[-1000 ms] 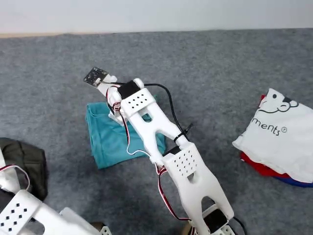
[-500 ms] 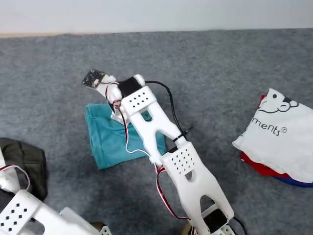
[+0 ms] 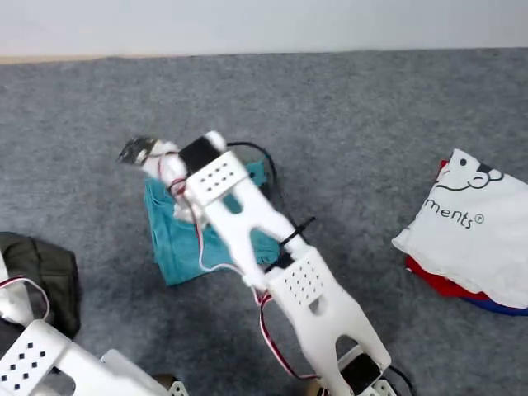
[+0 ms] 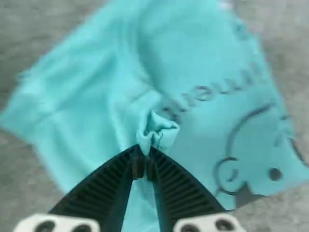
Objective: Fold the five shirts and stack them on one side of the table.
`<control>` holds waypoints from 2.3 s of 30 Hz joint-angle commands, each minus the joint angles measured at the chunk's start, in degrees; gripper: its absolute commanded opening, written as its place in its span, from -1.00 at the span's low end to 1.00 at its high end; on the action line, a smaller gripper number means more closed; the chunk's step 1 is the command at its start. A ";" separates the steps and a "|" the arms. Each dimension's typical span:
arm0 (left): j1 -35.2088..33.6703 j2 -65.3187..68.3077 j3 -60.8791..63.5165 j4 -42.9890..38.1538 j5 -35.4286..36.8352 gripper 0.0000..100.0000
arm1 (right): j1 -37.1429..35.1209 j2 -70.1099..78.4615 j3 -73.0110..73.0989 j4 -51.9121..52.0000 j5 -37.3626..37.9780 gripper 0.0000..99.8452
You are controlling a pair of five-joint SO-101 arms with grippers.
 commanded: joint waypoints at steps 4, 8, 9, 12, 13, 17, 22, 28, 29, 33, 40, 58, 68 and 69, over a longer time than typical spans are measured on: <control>0.18 -0.62 -0.57 -1.67 0.18 -0.98 | -7.34 -11.30 8.62 2.42 -2.11 -0.98; 0.18 -0.62 -0.48 -1.67 0.18 -0.98 | -10.95 -11.56 9.85 2.42 -3.16 -0.98; 0.18 -0.62 -0.48 -1.67 0.18 -0.98 | -11.74 -11.56 9.85 2.33 -3.43 -0.98; 0.18 -0.62 -0.48 -1.67 0.18 -0.98 | -13.76 -11.47 10.29 2.33 -3.43 -0.98; 0.18 -0.62 -0.48 -1.67 0.18 -0.98 | -14.29 -11.12 10.46 2.33 -3.43 -0.98; 0.18 -0.62 -0.40 -1.67 0.18 -0.98 | -15.16 -8.66 10.64 2.33 -4.84 -0.97; 0.18 -0.62 -0.40 -1.67 0.18 -0.98 | -14.29 -8.04 10.73 2.59 -8.79 -0.72; 0.18 -0.62 -0.31 -1.67 0.18 -0.98 | -10.42 -14.37 10.55 2.42 -12.22 -0.41; 0.18 -0.62 -0.31 -1.67 0.18 -0.98 | -9.45 -15.52 10.55 2.42 -12.22 -0.41; 0.18 -0.62 -0.31 -1.67 0.18 -0.98 | -3.47 -17.80 10.55 2.07 -12.22 -0.42; 0.18 -0.62 -0.22 -1.67 0.18 -0.98 | 6.11 -12.26 10.46 -1.71 -12.22 -0.80; 0.18 -0.62 -0.22 -1.67 0.18 -0.98 | -17.63 -10.95 18.11 2.42 -11.52 -0.98; 0.18 -0.62 -0.22 -1.67 0.18 -0.98 | -11.21 -19.47 17.76 1.54 -9.41 -0.98; 0.18 -0.62 -0.22 -1.67 0.18 -0.98 | -9.10 -19.74 17.76 1.36 -8.09 -0.98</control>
